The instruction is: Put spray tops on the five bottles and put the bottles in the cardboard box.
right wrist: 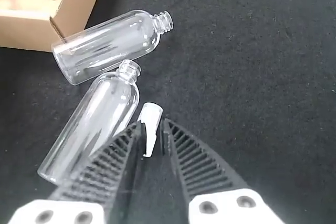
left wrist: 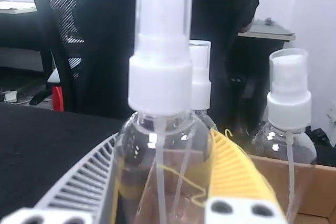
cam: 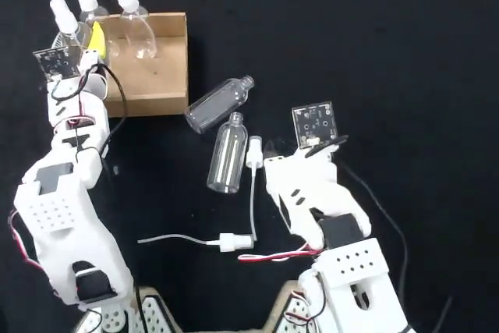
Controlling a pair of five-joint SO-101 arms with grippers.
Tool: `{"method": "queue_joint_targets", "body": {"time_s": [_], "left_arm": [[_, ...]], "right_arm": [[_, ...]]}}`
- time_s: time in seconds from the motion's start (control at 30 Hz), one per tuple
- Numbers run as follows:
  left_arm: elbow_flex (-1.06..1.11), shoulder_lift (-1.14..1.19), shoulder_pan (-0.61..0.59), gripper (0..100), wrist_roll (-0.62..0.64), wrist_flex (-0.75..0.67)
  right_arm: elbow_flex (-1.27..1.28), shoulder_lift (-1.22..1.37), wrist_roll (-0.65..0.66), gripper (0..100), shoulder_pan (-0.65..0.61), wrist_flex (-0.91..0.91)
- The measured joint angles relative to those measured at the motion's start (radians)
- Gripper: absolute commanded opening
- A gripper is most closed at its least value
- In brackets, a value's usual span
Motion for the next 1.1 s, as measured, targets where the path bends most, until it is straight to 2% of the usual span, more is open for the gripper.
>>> {"method": "queue_joint_targets", "body": {"time_s": [0.47, 0.63, 0.87, 1.1], "left_arm": [[0.006, 0.0, 0.0, 10, 0.0, 0.0], [0.02, 0.0, 0.0, 10, 0.0, -0.081], [0.02, 0.002, 0.0, 10, 0.0, -0.091], [-0.028, 0.127, 0.0, 10, 0.0, -0.1]], "right_arm": [[0.0, 0.0, 0.0, 5.5, 0.0, 0.0], [0.0, 0.0, 0.0, 5.5, 0.0, 0.0], [0.0, 0.0, 0.0, 5.5, 0.0, 0.0], [0.0, 0.0, 0.0, 5.6, 0.0, 0.0]]}}
